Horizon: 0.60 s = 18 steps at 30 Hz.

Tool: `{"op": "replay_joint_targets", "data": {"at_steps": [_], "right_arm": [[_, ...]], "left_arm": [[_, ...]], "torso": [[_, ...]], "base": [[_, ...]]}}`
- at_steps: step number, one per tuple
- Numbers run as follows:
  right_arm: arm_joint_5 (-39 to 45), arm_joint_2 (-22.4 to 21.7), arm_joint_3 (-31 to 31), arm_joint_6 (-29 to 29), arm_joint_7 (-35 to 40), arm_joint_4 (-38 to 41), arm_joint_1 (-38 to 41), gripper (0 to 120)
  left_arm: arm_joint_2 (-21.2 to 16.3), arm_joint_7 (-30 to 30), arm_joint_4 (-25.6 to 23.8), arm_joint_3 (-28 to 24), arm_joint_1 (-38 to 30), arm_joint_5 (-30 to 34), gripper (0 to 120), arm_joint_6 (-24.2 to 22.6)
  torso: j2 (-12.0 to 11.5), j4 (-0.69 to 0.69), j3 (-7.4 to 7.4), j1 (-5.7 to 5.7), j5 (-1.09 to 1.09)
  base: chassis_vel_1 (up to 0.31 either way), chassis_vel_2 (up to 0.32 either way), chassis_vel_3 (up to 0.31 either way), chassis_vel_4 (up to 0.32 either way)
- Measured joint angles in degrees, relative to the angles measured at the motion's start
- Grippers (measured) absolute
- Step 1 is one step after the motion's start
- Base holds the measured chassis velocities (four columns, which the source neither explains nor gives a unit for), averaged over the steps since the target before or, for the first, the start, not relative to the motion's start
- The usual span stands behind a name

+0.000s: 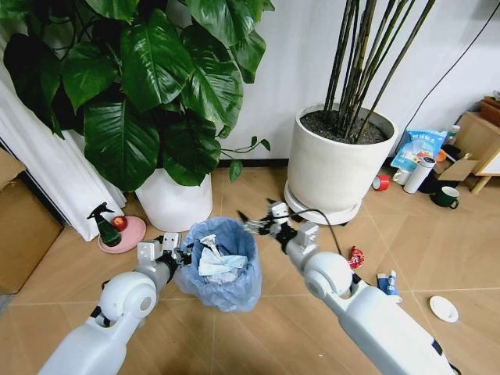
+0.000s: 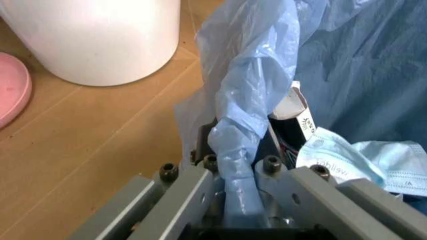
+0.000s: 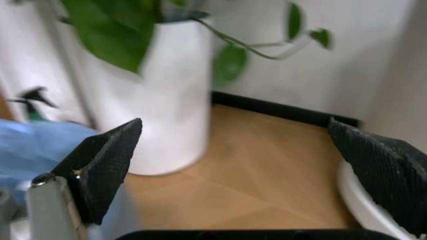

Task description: Pick up the trash bin and place the garbage on the floor into it.

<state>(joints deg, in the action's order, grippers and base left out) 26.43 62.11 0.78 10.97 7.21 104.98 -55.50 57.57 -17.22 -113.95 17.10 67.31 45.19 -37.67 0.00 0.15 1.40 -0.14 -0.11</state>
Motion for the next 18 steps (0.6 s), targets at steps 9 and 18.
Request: {"op": "replay_joint_targets", "data": {"at_steps": [9,18], "right_arm": [[-4.85,1.15,7.82,-0.85,-0.56,-1.37,-6.93,100],[-5.36,1.32,10.67,-1.16,-1.05,-1.58,-9.67,100]], "left_arm": [[-0.4,-0.08,-0.39,0.48,0.64,-0.19,0,0.32],[-0.34,-0.04,-0.65,0.41,1.22,-0.23,0,0.37]], "torso": [[0.0,-0.01,0.0,0.0,0.0],[0.0,-0.02,0.0,0.0,-0.01]], "base": [[0.0,0.0,0.0,0.0],[-0.038,-0.047,0.038,0.048]]}}
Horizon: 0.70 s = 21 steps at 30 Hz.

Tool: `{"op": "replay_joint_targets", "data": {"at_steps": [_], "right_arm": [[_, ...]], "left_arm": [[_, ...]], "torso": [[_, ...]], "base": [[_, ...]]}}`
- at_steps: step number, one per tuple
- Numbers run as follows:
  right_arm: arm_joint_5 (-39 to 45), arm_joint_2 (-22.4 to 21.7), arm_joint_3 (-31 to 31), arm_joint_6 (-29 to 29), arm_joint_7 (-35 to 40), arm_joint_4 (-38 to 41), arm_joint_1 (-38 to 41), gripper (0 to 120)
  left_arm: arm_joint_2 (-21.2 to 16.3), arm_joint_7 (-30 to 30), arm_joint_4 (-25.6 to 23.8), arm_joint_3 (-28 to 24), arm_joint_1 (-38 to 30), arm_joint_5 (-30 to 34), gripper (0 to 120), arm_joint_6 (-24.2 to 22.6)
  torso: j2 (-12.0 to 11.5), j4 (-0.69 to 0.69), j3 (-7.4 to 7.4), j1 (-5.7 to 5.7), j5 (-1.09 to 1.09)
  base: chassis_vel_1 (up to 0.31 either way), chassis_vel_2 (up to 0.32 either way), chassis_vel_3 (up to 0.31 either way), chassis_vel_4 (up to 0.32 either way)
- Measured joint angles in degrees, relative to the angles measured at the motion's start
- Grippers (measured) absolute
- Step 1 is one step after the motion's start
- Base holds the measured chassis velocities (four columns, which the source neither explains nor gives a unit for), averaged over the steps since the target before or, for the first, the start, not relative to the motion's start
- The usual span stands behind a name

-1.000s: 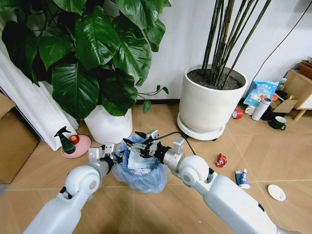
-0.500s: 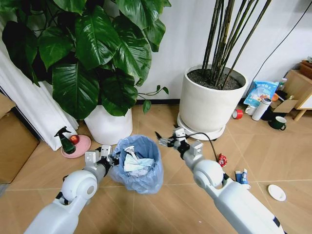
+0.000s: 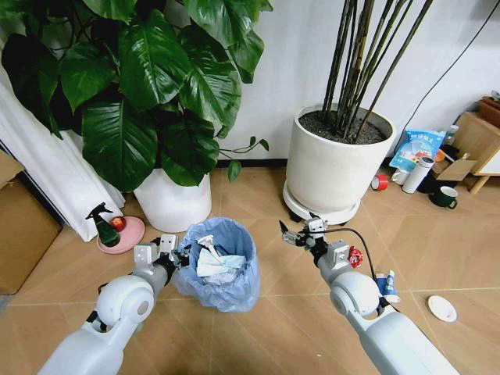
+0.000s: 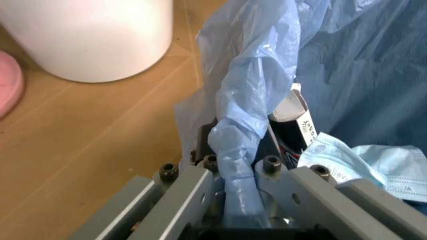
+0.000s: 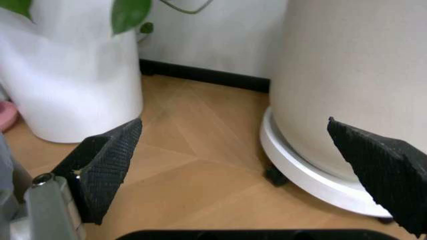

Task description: Pick up the trash bin and place the garbage on the floor into it.

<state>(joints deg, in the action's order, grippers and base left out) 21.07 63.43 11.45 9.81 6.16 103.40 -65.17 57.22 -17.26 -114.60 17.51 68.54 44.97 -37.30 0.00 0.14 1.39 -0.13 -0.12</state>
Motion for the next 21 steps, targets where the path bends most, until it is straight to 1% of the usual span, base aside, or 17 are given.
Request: {"op": "replay_joint_targets", "data": {"at_steps": [3,4,21], "right_arm": [[-0.08,0.24,0.4,-0.04,-0.03,0.0,-0.46,100],[-0.08,0.26,0.42,-0.05,-0.05,0.0,-0.54,100],[-0.89,0.55,2.21,-0.11,-0.16,0.47,-2.97,100]], "left_arm": [[-0.1,0.04,-0.37,-0.01,0.24,0.0,0,0.01],[-0.13,0.04,-0.52,-0.01,0.41,0.0,0,0.01],[0.16,0.05,-1.9,0.15,1.68,-0.25,0,0.05]], "torso": [[0.0,0.04,0.0,0.0,0.01],[0.0,0.01,0.0,0.01,0.01],[0.0,0.01,0.0,0.0,0.02]], "base": [[-0.161,-0.153,0.149,0.149],[-0.183,-0.164,0.157,0.187],[-0.17,-0.16,0.166,0.163]]}}
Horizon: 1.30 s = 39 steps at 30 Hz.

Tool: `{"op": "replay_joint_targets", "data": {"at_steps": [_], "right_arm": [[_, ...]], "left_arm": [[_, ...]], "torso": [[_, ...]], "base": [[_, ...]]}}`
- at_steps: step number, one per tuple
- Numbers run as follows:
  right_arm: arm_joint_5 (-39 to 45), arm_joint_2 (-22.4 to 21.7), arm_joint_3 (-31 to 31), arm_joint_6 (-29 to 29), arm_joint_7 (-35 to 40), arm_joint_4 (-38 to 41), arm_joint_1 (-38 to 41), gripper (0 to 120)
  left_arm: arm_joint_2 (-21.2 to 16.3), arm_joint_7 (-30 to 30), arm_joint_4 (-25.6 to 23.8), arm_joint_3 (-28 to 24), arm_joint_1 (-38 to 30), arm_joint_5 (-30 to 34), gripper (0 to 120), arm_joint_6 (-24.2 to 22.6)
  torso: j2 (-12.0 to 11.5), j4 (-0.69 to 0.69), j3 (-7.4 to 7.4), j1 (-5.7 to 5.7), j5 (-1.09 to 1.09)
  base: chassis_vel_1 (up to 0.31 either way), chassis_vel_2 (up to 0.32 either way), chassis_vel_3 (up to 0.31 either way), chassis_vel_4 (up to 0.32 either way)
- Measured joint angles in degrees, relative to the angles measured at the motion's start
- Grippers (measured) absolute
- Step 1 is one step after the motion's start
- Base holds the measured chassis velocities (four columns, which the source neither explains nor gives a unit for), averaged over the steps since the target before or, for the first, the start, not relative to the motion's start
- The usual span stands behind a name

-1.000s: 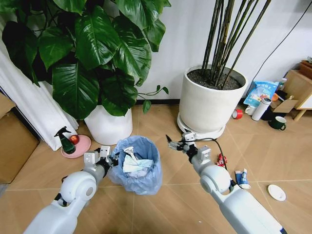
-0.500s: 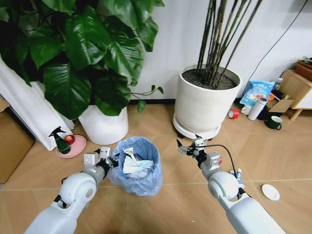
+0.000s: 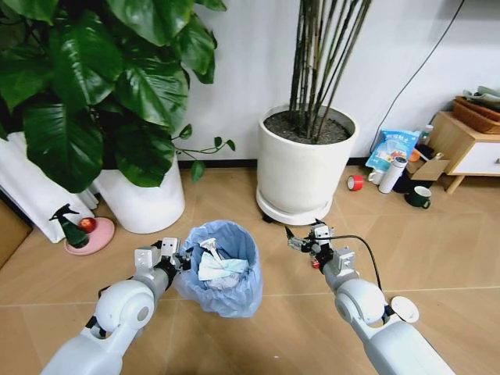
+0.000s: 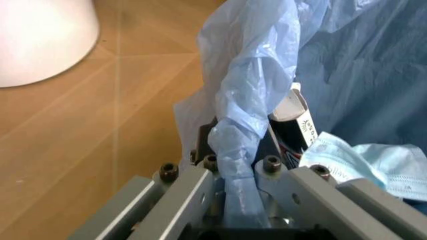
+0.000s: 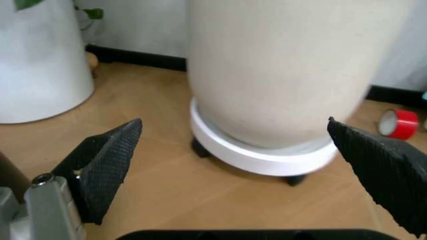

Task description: Pick up the trash bin and place the garbage on the floor into it.

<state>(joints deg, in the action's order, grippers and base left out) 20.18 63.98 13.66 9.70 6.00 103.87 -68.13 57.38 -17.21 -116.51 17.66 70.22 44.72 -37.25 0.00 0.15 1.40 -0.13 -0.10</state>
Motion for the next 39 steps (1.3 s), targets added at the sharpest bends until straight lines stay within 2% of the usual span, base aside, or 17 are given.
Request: {"op": "replay_joint_targets", "data": {"at_steps": [5,10,14,18,24,33,39], "right_arm": [[0.09,0.22,0.48,-0.46,-0.03,-1.24,-0.04,100],[0.7,1.03,1.22,-0.25,-0.6,-5.78,0.82,100],[2.67,1.8,1.69,1.35,-0.46,-8.62,1.37,100],[8.36,4.12,0.88,5.85,4.64,-11.96,3.17,100],[11.18,8.05,-0.67,7.56,6.18,-23.91,9.3,100],[8.57,12.88,-1.98,3.81,5.16,-41.75,17.96,100],[8.28,13.9,-1.89,3.11,5.1,-45.97,20.07,100]], "left_arm": [[0.22,0.04,-0.06,-0.08,0.13,-0.23,0,0.0],[0.43,0.12,-0.24,-0.12,0.32,-0.39,0,0.03],[0.43,0.12,-0.34,0.0,0.61,-0.5,0,0.03],[0.43,0.1,-0.34,0.05,0.7,-0.61,0,0.06],[0.45,0.06,-0.34,-0.2,1.07,-0.7,0,0.09],[0.45,0.24,-0.09,-0.04,1.84,-1.37,0,0.51],[0.69,0.28,0.07,-0.29,1.75,-1.45,0,0.52]], "torso": [[0.0,0.02,0.0,0.0,0.01],[0.0,0.02,0.0,-0.01,0.0],[0.0,-0.01,0.0,-0.01,-0.02],[0.0,-0.01,0.0,-0.01,-0.03],[0.0,-0.01,0.01,-0.01,-0.02],[0.0,-0.02,0.01,-0.01,-0.01],[0.0,0.0,0.01,-0.01,0.0]], "base": [[-0.167,-0.193,0.165,0.162],[-0.105,-0.078,0.096,0.077],[0.0,0.0,0.0,0.0],[0.038,0.026,-0.023,-0.024],[0.0,0.0,0.0,0.0],[0.0,0.0,0.0,0.0],[0.0,0.0,0.0,0.0]]}}
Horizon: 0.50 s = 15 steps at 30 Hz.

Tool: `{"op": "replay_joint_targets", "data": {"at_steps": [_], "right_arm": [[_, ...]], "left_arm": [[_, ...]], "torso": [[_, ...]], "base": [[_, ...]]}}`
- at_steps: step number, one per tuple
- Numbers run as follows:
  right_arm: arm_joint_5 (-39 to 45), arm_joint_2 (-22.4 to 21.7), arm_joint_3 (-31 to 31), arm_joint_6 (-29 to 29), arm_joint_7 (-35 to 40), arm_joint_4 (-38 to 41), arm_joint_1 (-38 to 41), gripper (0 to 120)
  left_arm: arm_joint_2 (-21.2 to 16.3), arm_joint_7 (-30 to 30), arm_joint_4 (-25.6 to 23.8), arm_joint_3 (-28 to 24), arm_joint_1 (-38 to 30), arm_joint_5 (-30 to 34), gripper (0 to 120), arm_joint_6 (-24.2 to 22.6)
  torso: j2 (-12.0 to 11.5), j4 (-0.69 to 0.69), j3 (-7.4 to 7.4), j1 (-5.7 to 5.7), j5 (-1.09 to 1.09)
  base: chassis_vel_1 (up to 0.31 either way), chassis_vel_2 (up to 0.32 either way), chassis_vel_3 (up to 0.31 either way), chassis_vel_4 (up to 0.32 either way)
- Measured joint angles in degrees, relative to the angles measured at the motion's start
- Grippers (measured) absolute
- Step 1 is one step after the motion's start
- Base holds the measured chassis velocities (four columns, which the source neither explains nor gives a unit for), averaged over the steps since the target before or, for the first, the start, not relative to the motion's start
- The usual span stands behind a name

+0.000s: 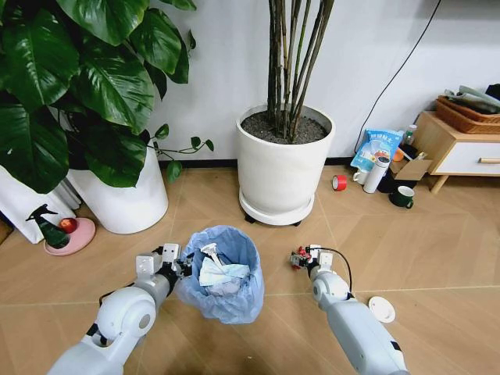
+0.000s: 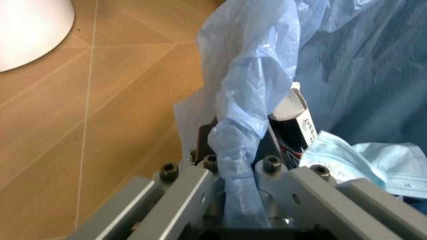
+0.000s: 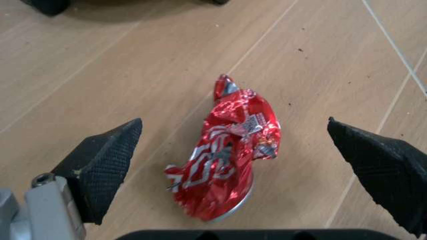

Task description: Pick up the trash bin and place the garbage on the floor into it.

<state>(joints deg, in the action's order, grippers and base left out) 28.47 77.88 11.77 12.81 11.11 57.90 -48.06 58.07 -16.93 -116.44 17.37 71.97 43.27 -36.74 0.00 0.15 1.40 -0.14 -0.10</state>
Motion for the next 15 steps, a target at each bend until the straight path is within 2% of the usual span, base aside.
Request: {"op": "replay_joint_targets", "data": {"at_steps": [4,15], "right_arm": [[1.41,0.77,0.19,-0.72,-1.36,-4.88,2.75,100],[4.5,2.74,0.35,-0.76,-1.96,-10.6,6.71,100]], "left_arm": [[0.31,0.0,0.32,-0.09,0.12,-0.24,0,0.02],[0.37,-0.19,0.63,-0.19,0.02,-0.27,0,0.03]], "torso": [[0.0,0.0,0.0,0.0,-0.02],[0.0,-0.01,0.0,0.0,-0.02]], "base": [[0.0,0.0,0.0,0.0],[0.0,0.0,0.0,0.0]]}}
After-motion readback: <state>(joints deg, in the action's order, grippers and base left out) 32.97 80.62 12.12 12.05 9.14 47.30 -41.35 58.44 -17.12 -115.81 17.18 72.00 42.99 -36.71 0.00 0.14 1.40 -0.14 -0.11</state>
